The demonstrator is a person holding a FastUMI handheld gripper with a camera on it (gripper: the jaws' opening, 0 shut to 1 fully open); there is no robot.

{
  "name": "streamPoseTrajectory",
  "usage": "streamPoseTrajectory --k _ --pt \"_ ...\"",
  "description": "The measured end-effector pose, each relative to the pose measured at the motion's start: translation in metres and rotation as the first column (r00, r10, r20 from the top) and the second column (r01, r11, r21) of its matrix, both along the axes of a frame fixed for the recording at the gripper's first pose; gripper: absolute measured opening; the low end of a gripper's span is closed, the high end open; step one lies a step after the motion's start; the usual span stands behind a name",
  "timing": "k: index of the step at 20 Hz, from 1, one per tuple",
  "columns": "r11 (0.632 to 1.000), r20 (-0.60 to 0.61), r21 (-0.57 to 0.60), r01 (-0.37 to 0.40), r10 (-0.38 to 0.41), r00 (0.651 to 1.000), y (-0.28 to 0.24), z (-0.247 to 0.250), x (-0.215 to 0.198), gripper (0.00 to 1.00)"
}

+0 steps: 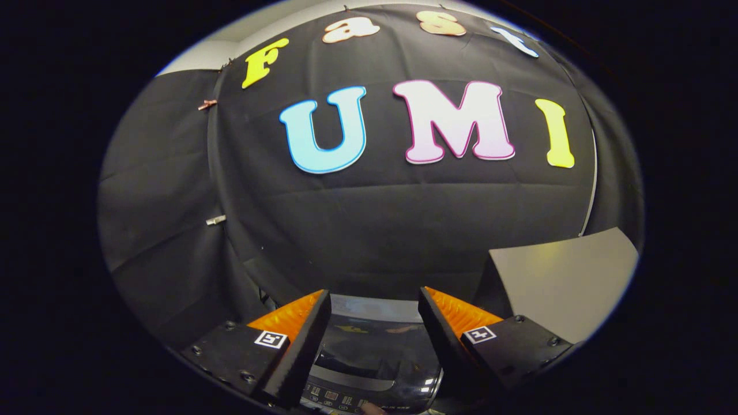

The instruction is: Put the clothes into the washing machine and then close the washing machine lid.

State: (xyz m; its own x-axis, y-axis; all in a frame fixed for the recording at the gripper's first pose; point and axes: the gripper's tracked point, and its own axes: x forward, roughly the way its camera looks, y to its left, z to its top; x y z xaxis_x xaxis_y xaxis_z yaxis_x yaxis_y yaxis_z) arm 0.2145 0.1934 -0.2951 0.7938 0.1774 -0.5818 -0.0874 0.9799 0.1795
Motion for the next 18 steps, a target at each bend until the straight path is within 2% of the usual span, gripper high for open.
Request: streamPoseTrajectory --k 6,14,18 --pt "0.999 0.164 0.032 0.006 -0.011 0.986 -0.036 0.090 -0.034 0.95" --pt "0.998 0.343 0.056 0.036 -0.053 0.938 -0.094 0.189 -0.099 0.94" --pt "0.997 0.415 0.014 0.073 -0.072 0.907 -0.131 0.220 -0.130 0.95"
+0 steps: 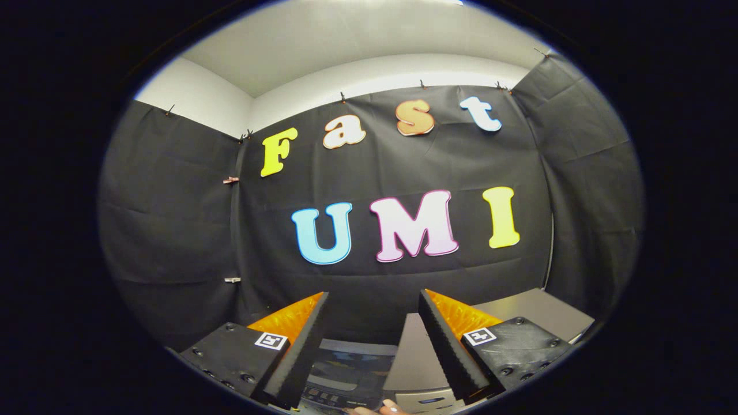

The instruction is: Put the clothes into the washing machine and then close the washing machine lid.

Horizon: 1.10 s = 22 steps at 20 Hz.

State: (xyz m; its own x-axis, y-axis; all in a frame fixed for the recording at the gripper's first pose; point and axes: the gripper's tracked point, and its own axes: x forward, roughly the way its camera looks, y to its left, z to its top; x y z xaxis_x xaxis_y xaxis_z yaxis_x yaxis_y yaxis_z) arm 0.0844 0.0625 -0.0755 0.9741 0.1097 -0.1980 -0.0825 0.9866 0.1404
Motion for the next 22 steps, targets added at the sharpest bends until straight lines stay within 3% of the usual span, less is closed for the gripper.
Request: streamPoseTrajectory --k 11,22 --pt "0.991 0.055 -0.129 0.021 -0.014 0.998 -0.029 0.015 -0.083 0.96" --pt "0.992 0.066 -0.104 0.065 -0.059 0.996 -0.040 0.020 -0.097 0.99"
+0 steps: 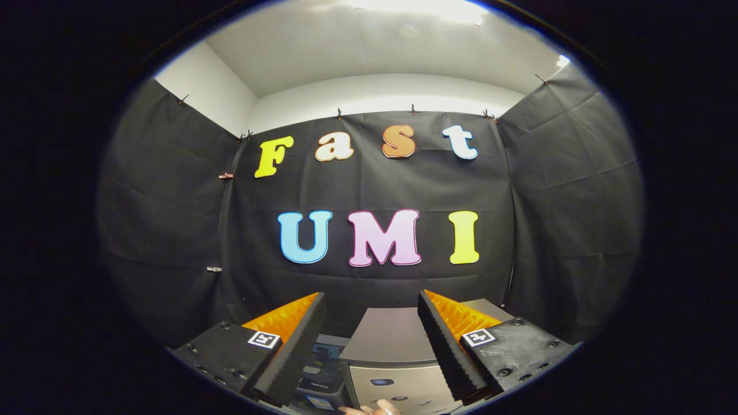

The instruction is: Put the clothes into the washing machine and then close the washing machine lid.

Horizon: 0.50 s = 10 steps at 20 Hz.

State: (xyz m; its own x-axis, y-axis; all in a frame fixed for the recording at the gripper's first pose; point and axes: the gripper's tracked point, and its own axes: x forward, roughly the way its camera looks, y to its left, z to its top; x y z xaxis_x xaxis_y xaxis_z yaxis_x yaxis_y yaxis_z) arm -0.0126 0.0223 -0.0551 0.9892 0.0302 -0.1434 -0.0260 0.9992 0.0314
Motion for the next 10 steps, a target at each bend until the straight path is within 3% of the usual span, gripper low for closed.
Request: streamPoseTrajectory --k 10 --pt "1.000 -0.026 0.004 0.000 0.000 1.000 0.0016 -0.0073 -0.0036 0.99"
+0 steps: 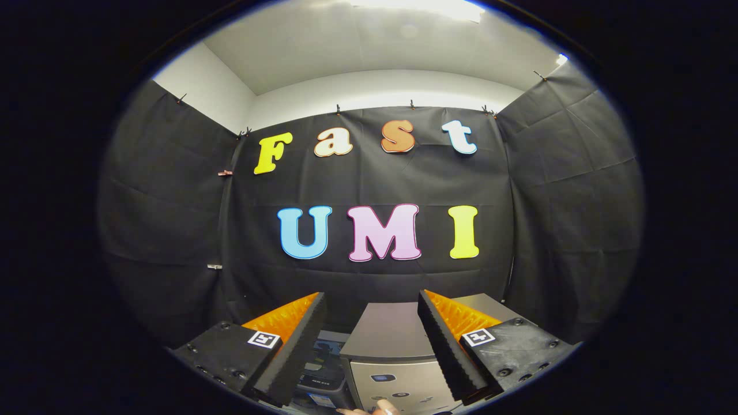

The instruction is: Put the clothes into the washing machine and then close the washing machine lid.

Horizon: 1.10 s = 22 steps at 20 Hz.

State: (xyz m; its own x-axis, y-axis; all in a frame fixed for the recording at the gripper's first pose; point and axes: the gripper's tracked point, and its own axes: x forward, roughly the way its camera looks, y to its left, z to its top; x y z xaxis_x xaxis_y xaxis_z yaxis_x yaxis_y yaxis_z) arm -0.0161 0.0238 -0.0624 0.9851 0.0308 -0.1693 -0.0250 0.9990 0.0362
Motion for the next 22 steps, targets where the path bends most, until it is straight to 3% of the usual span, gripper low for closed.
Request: streamPoseTrajectory --k 22 --pt "1.000 -0.017 -0.013 0.001 -0.002 1.000 0.0015 -0.0099 0.0081 0.99"
